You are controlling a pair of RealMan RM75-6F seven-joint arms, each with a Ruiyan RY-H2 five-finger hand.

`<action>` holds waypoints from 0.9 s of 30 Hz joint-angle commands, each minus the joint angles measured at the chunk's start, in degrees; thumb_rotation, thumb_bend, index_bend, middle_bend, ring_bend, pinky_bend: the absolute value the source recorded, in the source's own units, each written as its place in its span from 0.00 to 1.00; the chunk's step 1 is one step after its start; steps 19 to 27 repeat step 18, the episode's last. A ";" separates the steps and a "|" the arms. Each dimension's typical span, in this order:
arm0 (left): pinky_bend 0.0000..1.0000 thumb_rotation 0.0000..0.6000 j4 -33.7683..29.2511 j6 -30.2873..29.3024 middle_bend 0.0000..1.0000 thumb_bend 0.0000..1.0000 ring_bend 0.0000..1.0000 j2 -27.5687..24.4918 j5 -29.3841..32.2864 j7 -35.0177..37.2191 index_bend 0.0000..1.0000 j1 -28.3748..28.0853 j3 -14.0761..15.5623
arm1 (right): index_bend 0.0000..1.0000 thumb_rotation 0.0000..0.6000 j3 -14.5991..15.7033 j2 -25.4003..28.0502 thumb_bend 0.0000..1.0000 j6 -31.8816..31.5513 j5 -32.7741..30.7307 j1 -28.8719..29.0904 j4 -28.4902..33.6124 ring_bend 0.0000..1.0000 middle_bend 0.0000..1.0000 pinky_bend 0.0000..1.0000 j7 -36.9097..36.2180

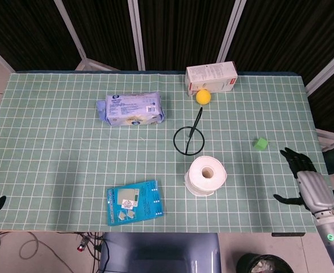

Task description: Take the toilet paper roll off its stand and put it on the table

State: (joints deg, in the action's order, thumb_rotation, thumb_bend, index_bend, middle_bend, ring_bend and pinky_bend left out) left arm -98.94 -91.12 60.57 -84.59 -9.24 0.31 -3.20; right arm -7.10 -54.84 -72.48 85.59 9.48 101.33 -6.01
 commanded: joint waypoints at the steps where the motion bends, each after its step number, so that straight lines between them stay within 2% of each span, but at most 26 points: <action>1: 0.00 1.00 0.04 0.23 0.00 0.22 0.00 -0.03 -0.39 0.07 0.05 -0.11 0.24 | 0.00 1.00 4.32 -2.29 0.00 -15.86 6.17 -9.31 0.62 0.00 0.00 0.00 18.76; 5: 0.00 1.00 0.18 0.43 0.00 0.22 0.00 -0.15 -0.62 0.42 0.05 -0.20 0.36 | 0.00 1.00 3.68 -7.65 0.00 -19.25 9.59 -9.10 -6.05 0.00 0.00 0.00 22.28; 9: 0.00 1.00 0.31 0.28 0.00 0.22 0.00 -0.14 -0.89 0.44 0.05 -0.22 0.37 | 0.00 1.00 4.18 -9.52 0.00 -19.19 10.67 -8.66 -9.49 0.00 0.00 0.00 21.07; 27: 0.00 1.00 0.82 0.95 0.00 0.22 0.00 0.98 -1.25 -1.29 0.05 -0.87 0.41 | 0.00 1.00 4.93 -11.20 0.00 -17.71 11.36 -7.53 -11.12 0.00 0.00 0.00 19.76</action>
